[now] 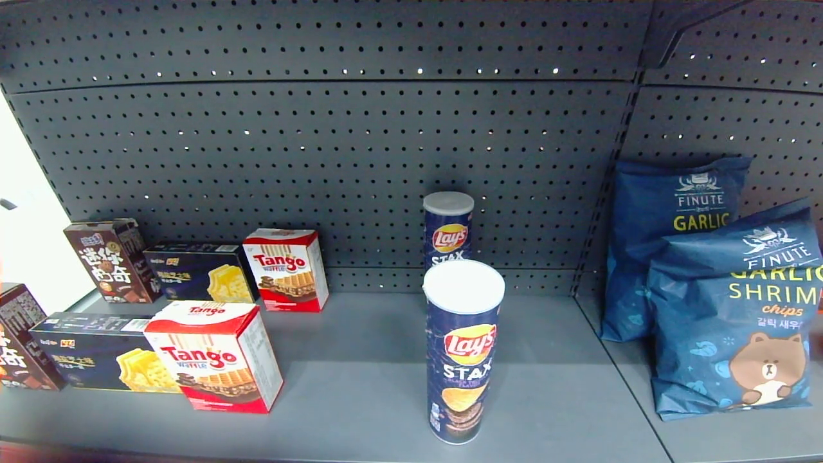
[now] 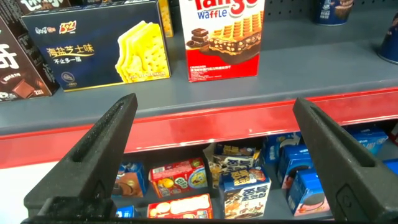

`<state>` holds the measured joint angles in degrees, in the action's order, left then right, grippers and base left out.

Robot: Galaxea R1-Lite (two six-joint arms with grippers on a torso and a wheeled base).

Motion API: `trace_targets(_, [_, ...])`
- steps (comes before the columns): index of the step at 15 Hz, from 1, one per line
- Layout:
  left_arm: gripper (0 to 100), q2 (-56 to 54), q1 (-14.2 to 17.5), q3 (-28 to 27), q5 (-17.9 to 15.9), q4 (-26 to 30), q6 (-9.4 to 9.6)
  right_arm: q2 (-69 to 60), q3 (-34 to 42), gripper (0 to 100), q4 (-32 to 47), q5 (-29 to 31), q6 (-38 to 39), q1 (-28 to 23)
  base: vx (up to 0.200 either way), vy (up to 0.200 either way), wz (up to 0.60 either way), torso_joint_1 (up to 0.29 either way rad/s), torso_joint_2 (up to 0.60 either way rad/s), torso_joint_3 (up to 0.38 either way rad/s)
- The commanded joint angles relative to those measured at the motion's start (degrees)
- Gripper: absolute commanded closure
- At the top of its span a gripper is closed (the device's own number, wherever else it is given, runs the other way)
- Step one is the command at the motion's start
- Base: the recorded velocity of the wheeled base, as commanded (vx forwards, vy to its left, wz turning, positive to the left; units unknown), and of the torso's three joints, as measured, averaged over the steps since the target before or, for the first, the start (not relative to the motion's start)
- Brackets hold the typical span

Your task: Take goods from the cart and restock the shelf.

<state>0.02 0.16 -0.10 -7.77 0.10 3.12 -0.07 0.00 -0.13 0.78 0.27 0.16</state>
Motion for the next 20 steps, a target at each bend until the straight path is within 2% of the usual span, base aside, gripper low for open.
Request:
trace_targets(1, [0, -0.02, 0.02, 0.01, 0.03, -0.01, 0.04, 0.07, 0.00, 0, -0.04, 0.01, 0.00, 0.02, 0.000, 0.200, 0.00, 0.002, 0.00, -0.002])
trace_targets(2, [0, -0.02, 0.02, 0.01, -0.06, -0.01, 0.04, 0.07, 0.00, 0, -0.04, 0.01, 0.00, 0.02, 0.000, 0.200, 0.00, 0.002, 0.00, -0.002])
trace_targets(7, [0, -0.02, 0.02, 0.01, -0.06, -0.01, 0.04, 0.07, 0.00, 0, -0.04, 0.01, 0.00, 0.02, 0.000, 0.000, 0.00, 0.000, 0.00, 0.000])
trace_targets(9, [0, -0.02, 0.02, 0.01, -0.06, -0.01, 0.04, 0.07, 0.00, 0, -0.04, 0.01, 0.00, 0.02, 0.000, 0.000, -0.60, 0.002, 0.00, 0.005])
trace_targets(20, [0, -0.02, 0.02, 0.01, 0.12, -0.01, -0.31, 0.07, 0.00, 0, -0.04, 0.01, 0.00, 0.02, 0.000, 0.000, 0.00, 0.000, 0.00, 0.000])
